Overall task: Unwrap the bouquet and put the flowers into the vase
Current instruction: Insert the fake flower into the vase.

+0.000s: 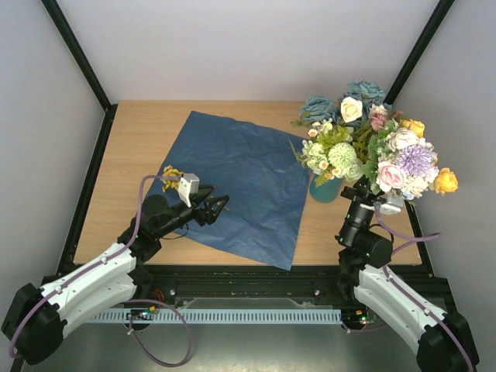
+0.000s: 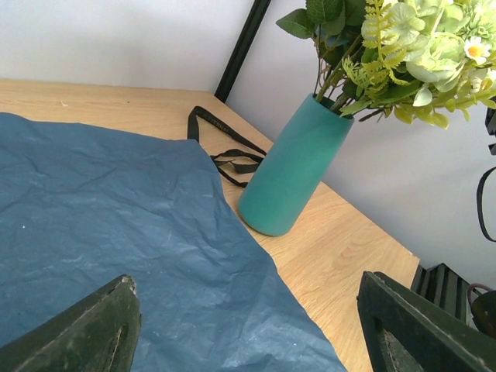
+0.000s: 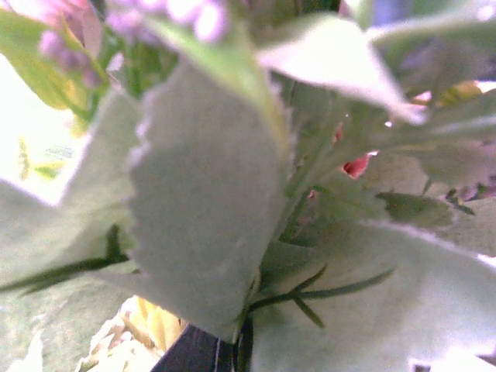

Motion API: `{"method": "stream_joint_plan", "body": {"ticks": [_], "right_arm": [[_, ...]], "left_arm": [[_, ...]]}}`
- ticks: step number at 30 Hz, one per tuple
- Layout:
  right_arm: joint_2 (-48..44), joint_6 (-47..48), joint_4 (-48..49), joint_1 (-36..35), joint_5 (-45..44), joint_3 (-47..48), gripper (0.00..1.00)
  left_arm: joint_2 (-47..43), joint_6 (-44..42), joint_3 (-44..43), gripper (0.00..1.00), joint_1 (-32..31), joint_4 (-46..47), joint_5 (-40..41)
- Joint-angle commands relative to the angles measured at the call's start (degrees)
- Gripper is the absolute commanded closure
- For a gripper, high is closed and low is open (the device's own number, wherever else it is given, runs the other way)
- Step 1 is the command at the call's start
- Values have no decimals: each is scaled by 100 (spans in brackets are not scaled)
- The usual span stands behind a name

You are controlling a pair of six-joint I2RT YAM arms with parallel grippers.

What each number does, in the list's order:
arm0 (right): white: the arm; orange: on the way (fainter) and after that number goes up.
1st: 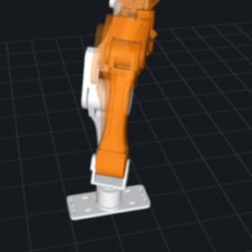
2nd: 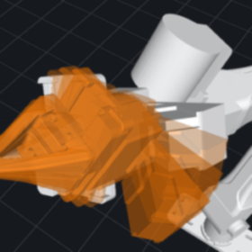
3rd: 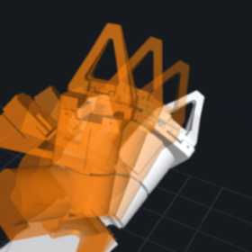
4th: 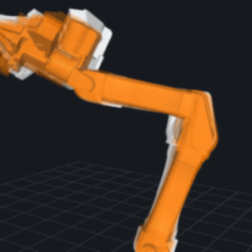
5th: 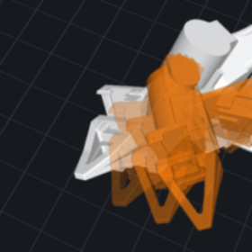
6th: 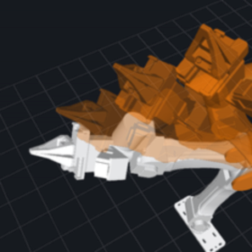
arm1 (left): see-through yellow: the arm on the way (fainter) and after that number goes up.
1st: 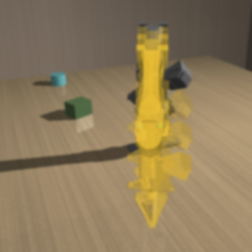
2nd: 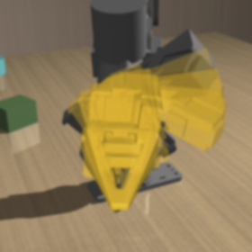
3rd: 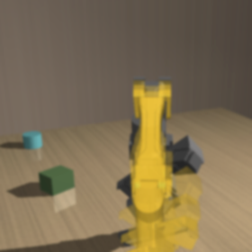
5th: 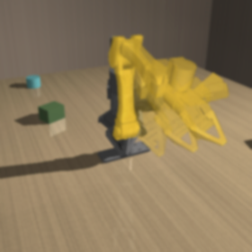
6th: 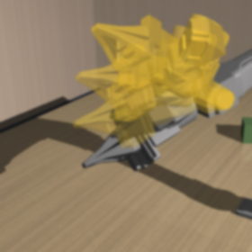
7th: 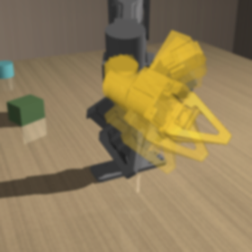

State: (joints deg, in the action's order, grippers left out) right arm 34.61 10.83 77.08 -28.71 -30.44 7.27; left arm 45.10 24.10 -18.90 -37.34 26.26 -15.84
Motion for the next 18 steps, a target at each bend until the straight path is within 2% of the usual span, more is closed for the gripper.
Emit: {"method": "stream_joint_plan", "body": {"ticks": [1, 10, 18], "right_arm": [[10, -156, 678, 57, 53, -12, 99], [467, -102, 1340, 155, 27, -59, 99], [858, -184, 1471, 292, 56, -66, 99]], "left_arm": [[-12, -10, 36, 22, -27, 191, -60], [-69, -29, 44, 22, -27, 169, -75], [-60, -37, 35, 22, -27, 164, -85]]}}
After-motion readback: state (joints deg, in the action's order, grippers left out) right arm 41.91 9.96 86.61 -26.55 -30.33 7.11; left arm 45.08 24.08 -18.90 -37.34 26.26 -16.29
